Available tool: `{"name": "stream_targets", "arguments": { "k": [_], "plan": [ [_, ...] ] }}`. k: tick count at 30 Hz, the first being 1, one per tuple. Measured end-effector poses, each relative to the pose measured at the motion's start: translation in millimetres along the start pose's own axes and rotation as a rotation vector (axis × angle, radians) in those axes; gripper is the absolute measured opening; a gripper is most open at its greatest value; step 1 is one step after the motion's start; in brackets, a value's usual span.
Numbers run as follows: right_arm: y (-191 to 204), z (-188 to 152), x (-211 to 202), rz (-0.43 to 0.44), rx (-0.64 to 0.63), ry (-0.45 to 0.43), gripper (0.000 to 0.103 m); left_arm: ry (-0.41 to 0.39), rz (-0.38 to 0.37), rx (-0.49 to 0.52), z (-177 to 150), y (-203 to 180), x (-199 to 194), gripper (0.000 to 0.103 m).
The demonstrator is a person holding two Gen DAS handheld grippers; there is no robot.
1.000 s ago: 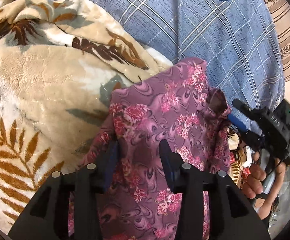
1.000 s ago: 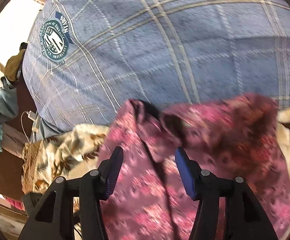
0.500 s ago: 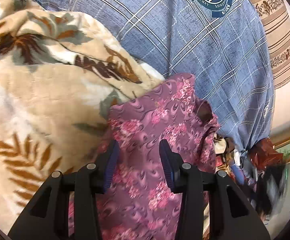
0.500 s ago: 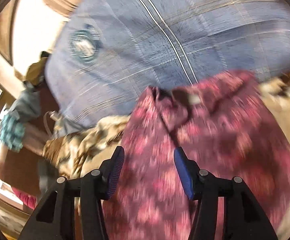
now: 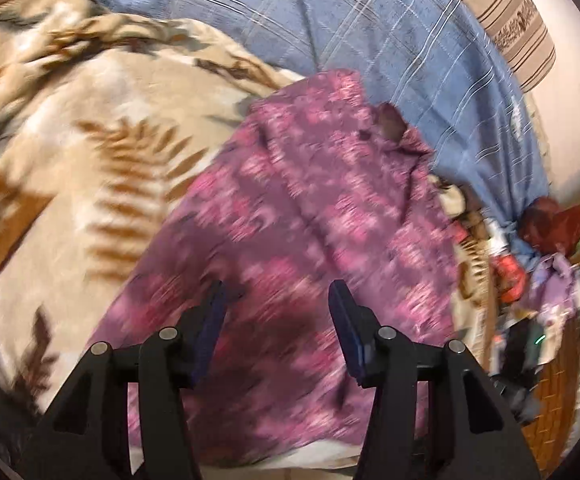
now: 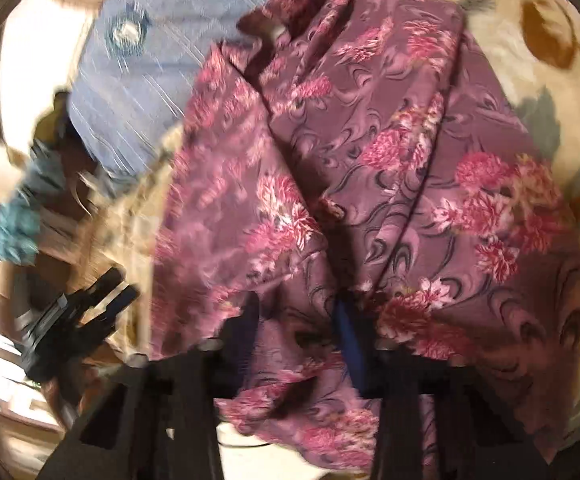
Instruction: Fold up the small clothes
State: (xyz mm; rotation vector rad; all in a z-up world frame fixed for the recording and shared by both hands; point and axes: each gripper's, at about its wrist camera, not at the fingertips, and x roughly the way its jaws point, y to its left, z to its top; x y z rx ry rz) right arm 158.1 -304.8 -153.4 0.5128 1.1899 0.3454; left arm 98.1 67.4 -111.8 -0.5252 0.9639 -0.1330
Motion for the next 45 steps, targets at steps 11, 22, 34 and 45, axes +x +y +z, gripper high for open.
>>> {"name": "stream_targets", "arguments": {
  "k": [11,22,34,45],
  "plan": [
    [-35,-13,-27,-0.089,0.109,-0.049,0.018,0.01,0.077,-0.074,-21,45,-16,0.051],
    [-64,-22,-108,-0.004,0.227,-0.321,0.075,-0.03,0.101,-0.041,-2,43,-25,0.051],
    [-3,127,-83,-0.005,-0.118,-0.165,0.075,-0.054,0.034,0.253,141,-73,27,0.055],
    [-36,299,12,-0.093,-0.142,-0.088,0.06,0.099,0.052,0.336,274,-131,210,0.057]
  ]
}}
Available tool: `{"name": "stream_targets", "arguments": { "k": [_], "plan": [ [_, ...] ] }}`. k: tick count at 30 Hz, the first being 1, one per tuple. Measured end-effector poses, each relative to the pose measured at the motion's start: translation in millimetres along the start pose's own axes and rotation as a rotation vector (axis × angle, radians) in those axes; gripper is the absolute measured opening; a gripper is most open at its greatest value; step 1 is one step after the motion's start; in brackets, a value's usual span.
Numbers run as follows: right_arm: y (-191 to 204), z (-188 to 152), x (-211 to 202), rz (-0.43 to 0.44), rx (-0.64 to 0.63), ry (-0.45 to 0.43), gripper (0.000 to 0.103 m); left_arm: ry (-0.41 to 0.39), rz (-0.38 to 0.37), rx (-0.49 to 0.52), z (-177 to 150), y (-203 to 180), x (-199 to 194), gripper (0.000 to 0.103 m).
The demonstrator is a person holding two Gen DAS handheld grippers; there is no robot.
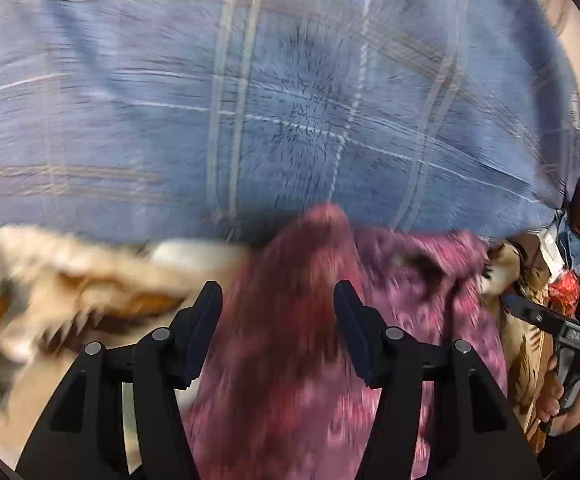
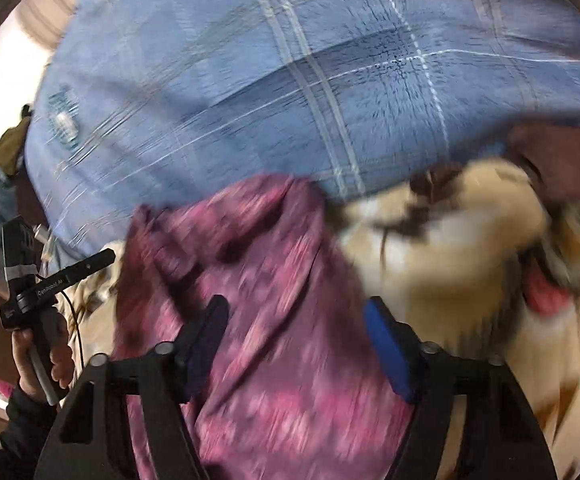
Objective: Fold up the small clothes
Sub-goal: 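Grasp the blouse end with both grippers and fold it over toward the collar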
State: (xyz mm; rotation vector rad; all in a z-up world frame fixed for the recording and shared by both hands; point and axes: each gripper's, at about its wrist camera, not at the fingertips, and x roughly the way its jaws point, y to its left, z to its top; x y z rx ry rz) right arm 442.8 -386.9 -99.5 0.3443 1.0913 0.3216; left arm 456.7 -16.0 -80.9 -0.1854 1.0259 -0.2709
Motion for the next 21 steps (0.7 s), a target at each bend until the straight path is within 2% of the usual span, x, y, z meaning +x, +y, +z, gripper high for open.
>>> {"name": "stream_targets", "arguments": {
  "k": [2,5,6,7,8,11,16,19,21],
  "plan": [
    [-8,22,25,0.03,0.024,0.038,0.049,0.034,-0.037,-0.032,13,4,19,0.057],
    [-9,43,52,0.033,-0.001,0.052,0.048,0.1,-0.039,-0.034,26,7,46,0.057],
    [-10,48,59,0.03,-0.004,0.057,0.042,0.107,-0.022,-0.024,26,7,51,0.042],
    [-11,51,65,0.048,0.0,0.066,0.029,0.132,-0.068,-0.016,26,8,54,0.005],
    [-13,52,66,0.063,0.012,0.066,0.012,0.146,-0.09,-0.008,26,8,52,0.005],
    [-17,51,43,0.079,0.029,-0.018,0.01,0.05,-0.049,0.04,27,12,21,0.004],
    [-25,41,-2,0.091,0.049,-0.107,0.009,-0.033,-0.099,-0.036,27,47,-29,0.004],
    [-27,33,-16,0.067,0.038,-0.121,0.009,-0.08,-0.148,-0.073,21,62,-56,0.004],
    [-28,29,-17,0.043,0.039,-0.105,0.009,-0.072,-0.148,-0.079,16,63,-63,0.004]
  ]
}}
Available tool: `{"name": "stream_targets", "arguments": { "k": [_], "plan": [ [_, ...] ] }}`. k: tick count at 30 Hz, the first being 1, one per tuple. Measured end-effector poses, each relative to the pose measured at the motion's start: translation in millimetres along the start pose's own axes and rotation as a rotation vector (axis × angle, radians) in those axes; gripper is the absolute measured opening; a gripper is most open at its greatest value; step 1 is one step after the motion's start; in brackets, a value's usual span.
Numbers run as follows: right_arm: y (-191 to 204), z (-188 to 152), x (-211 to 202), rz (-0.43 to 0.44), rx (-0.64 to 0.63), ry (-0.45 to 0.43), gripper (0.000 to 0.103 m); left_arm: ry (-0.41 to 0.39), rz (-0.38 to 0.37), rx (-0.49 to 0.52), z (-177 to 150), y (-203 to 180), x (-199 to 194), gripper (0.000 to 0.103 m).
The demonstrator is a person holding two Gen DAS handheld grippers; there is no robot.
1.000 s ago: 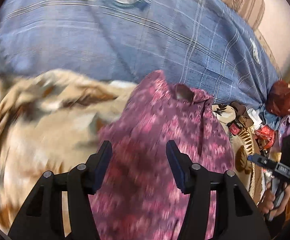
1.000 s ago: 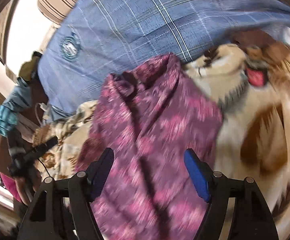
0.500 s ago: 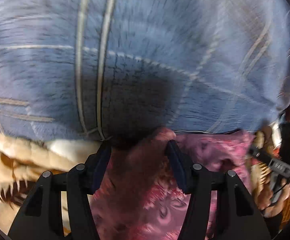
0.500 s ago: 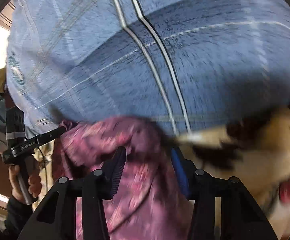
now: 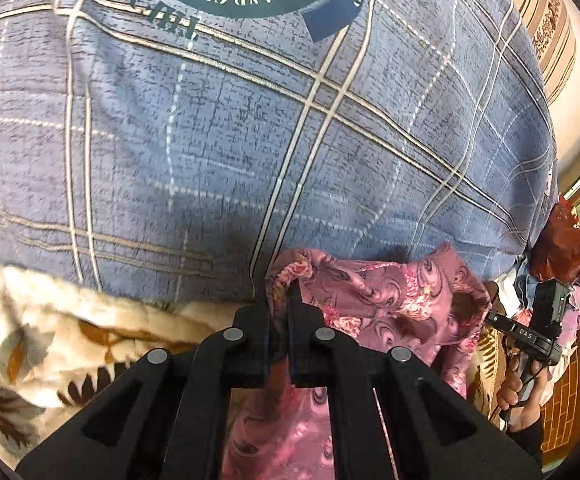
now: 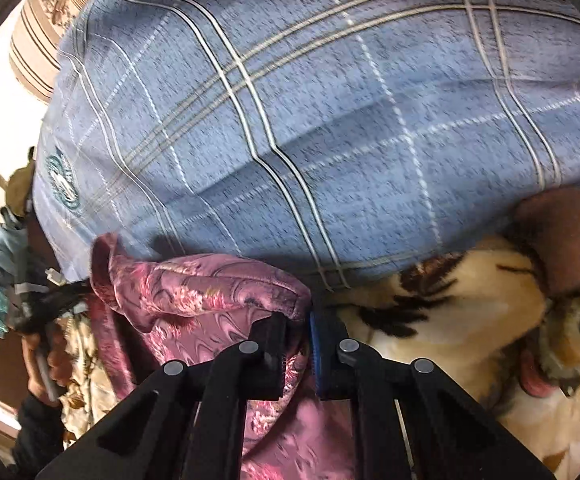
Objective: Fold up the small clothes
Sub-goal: 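Grasp the blouse end with both grippers and fold it over toward the collar, then open both grippers and release the folded blouse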
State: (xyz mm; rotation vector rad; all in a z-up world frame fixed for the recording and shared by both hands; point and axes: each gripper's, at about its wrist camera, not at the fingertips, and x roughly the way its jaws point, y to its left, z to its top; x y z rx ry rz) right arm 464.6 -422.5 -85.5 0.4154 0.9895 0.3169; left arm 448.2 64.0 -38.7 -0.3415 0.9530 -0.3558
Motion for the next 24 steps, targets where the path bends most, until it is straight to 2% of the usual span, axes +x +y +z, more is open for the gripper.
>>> {"name": "stream_targets", "arguments": {
  "k": [4,7,10,13,15,16,19,21,22,24],
  "plan": [
    [16,-15,-31,0.027,-0.024,-0.047,0.009,-0.094,-0.053,0.038,-35,-12,-58,0.004],
    [27,-49,-75,0.055,-0.04,-0.092,0.009,-0.132,-0.106,0.054,-66,-14,-103,0.004],
    [36,-101,-119,0.101,-0.043,-0.123,0.009,-0.151,-0.092,0.134,-131,-17,-149,0.004],
    [54,-164,-147,0.087,-0.04,-0.109,0.009,-0.108,-0.085,0.119,-186,-14,-165,0.004],
    [60,-206,-157,0.048,-0.017,-0.069,0.009,-0.063,-0.072,0.095,-222,-7,-163,0.004],
    [62,-234,-157,-0.015,-0.008,-0.031,0.009,-0.032,-0.06,0.077,-243,-2,-160,0.004],
    [61,-292,-135,-0.123,0.057,0.053,0.009,0.059,-0.043,-0.056,-296,24,-145,0.005],
    [57,-312,-124,-0.158,0.078,0.071,0.01,0.136,0.003,-0.118,-315,34,-128,0.006],
    [57,-316,-117,-0.2,0.081,0.092,0.01,0.135,-0.005,-0.131,-314,34,-125,0.007],
    [64,-316,-116,-0.25,0.037,0.101,0.019,0.119,-0.044,-0.144,-314,30,-138,0.014]
  ]
}}
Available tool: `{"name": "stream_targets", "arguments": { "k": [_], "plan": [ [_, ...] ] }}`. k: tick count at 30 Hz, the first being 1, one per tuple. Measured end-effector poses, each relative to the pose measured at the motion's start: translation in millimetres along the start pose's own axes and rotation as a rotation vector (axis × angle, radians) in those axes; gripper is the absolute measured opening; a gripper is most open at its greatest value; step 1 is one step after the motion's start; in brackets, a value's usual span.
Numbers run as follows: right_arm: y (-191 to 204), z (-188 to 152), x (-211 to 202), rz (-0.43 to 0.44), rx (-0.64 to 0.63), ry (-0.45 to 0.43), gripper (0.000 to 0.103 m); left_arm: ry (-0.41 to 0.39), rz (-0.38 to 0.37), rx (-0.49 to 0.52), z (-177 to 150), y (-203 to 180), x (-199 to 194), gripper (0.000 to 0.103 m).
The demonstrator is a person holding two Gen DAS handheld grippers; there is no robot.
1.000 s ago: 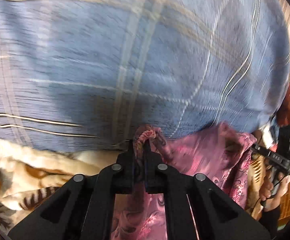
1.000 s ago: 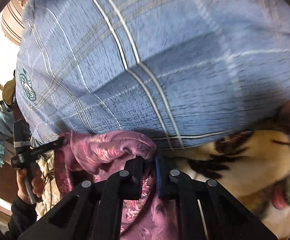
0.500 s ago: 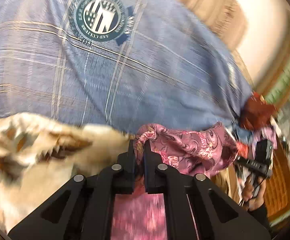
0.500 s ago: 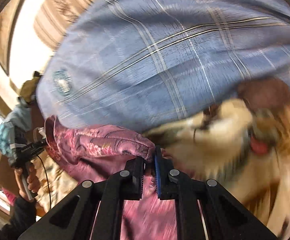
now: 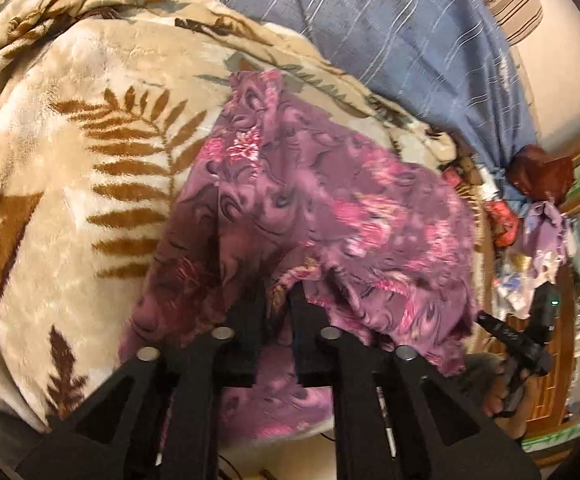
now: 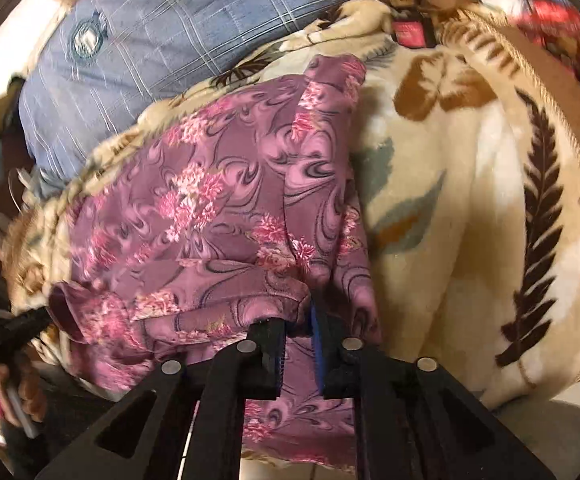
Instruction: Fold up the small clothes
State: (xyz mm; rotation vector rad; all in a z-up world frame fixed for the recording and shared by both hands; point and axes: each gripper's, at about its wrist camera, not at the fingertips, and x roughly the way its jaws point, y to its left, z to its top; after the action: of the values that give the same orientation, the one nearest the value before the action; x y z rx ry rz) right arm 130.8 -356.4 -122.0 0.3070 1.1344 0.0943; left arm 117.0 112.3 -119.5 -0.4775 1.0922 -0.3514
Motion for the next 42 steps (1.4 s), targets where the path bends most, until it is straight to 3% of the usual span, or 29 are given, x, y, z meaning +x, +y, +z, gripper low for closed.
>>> {"name": "stream_targets", "arguments": {
  "k": [1,2,3,4,5,8,13,18,21,25,27,32,33,34,35,36,39,42],
  "plan": [
    [2,-1,-6,-0.018,-0.011,-0.011,0.022,-0.022,-0.021,-0.007,-1,-1,-11,0.025],
    [2,-5,-14,-0.016,-0.003,-0.022,0.032,-0.045,-0.037,-0.016,-6,2,-17,0.032],
    [-1,-10,-25,0.007,0.014,-0.039,0.04,-0.073,-0.049,-0.028,-11,5,-25,0.049],
    [-3,-17,-32,0.029,0.026,-0.052,0.045,-0.11,-0.045,-0.058,-17,10,-35,0.054],
    [-8,-24,-40,0.064,0.05,-0.064,0.052,-0.12,-0.033,-0.076,-19,13,-37,0.054],
    [-22,-38,-54,0.181,0.143,-0.078,0.052,-0.112,-0.041,-0.145,-29,22,-37,0.054],
    [-25,-33,-63,0.219,0.2,-0.125,0.052,-0.085,-0.095,-0.18,-41,10,-26,0.054],
    [-29,-23,-30,0.3,0.287,-0.053,0.052,-0.03,-0.106,-0.25,-55,6,-8,0.054],
    [-34,-29,-17,0.372,0.34,-0.043,0.052,-0.039,-0.114,-0.252,-63,1,-9,0.054],
    [-38,-28,-1,0.383,0.359,-0.027,0.052,-0.034,-0.105,-0.317,-55,1,3,0.055],
    [-42,-30,1,0.423,0.391,-0.026,0.051,-0.035,-0.147,-0.332,-49,-3,8,0.055],
    [-48,-29,-8,0.427,0.409,-0.072,0.051,-0.009,-0.101,-0.329,-46,-8,24,0.055],
    [-48,-30,-4,0.421,0.407,-0.061,0.051,-0.01,-0.099,-0.33,-48,-7,25,0.054],
    [-47,-31,-1,0.402,0.397,-0.052,0.047,-0.012,-0.064,-0.325,-50,-5,26,0.047],
    [-44,-32,3,0.373,0.375,-0.04,0.032,-0.02,-0.044,-0.32,-50,-4,24,0.036],
    [-41,-32,5,0.34,0.357,-0.028,0.012,-0.03,-0.035,-0.317,-51,-3,22,0.012],
    [-31,-33,-2,0.297,0.309,-0.019,0.009,-0.076,-0.074,-0.313,-48,-2,4,0.01],
    [-21,-37,-29,0.25,0.246,-0.042,0.008,-0.109,-0.065,-0.235,-45,-9,-22,0.009]
  ]
}}
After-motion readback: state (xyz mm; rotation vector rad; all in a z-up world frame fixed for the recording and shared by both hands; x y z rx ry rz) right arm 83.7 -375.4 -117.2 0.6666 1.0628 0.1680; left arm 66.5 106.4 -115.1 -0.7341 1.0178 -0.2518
